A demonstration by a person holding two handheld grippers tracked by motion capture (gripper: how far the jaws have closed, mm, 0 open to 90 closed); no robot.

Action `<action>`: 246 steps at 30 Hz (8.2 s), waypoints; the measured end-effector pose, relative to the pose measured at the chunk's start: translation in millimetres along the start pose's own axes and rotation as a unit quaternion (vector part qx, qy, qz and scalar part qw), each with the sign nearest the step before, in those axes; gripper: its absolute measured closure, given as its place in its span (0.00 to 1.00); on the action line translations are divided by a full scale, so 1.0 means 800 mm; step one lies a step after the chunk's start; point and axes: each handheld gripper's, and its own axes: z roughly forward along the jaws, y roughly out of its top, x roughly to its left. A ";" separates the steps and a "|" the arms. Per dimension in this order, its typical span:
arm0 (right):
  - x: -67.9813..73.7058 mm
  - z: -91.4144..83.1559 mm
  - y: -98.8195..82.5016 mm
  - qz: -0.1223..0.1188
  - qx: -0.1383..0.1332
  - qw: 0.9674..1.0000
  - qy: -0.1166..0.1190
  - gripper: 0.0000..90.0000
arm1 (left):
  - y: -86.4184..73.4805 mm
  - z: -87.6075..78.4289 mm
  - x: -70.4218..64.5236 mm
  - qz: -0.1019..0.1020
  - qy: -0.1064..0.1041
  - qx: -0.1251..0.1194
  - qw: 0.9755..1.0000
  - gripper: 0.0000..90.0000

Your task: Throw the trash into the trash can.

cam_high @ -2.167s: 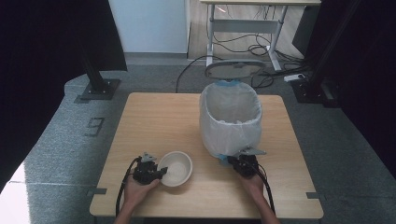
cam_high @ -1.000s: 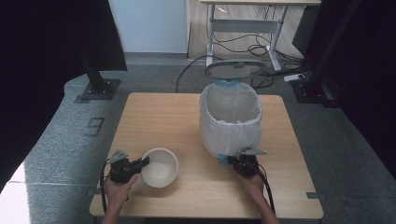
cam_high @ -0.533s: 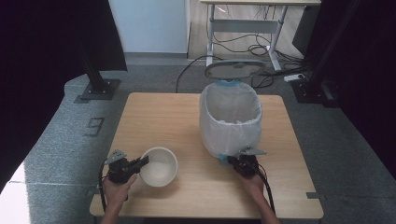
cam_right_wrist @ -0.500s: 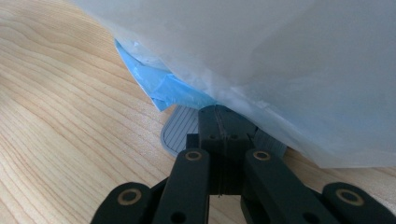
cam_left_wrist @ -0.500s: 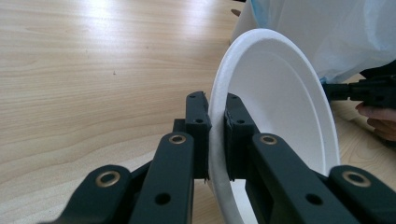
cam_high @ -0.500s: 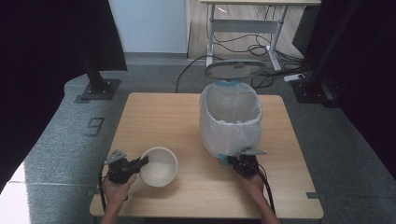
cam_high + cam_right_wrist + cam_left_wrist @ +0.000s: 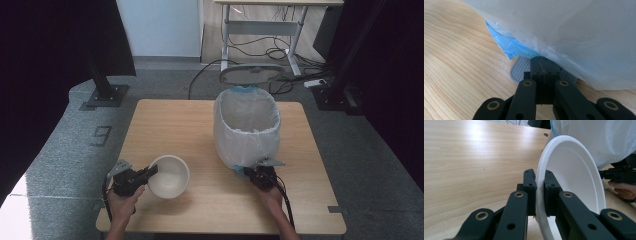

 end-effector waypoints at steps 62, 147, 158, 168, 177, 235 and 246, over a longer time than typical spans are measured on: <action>-0.001 0.000 -0.002 0.008 -0.004 1.000 0.002 0.99 | 0.130 -0.020 -0.072 0.072 -0.055 -0.056 0.994 0.92; -0.001 -0.001 -0.003 0.007 -0.007 1.000 0.004 0.99 | 0.230 0.038 -0.143 0.131 -0.074 -0.050 0.987 0.92; -0.003 -0.001 -0.003 0.007 -0.007 1.000 0.007 0.99 | 0.239 0.056 -0.153 0.137 -0.078 -0.044 0.987 0.92; -0.002 -0.001 -0.003 0.007 -0.008 1.000 0.006 0.99 | 0.245 0.073 -0.161 0.141 -0.078 -0.036 0.986 0.92; -0.001 -0.001 -0.004 0.004 -0.009 1.000 0.004 0.99 | 0.252 0.080 -0.166 0.142 -0.075 -0.043 0.986 0.92; -0.001 -0.001 -0.004 0.005 -0.010 1.000 0.004 0.99 | 0.289 0.154 -0.212 0.163 -0.079 -0.045 0.982 0.92; -0.001 -0.001 -0.004 0.006 -0.010 1.000 0.005 0.99 | 0.295 0.173 -0.229 0.185 -0.069 -0.039 0.980 0.92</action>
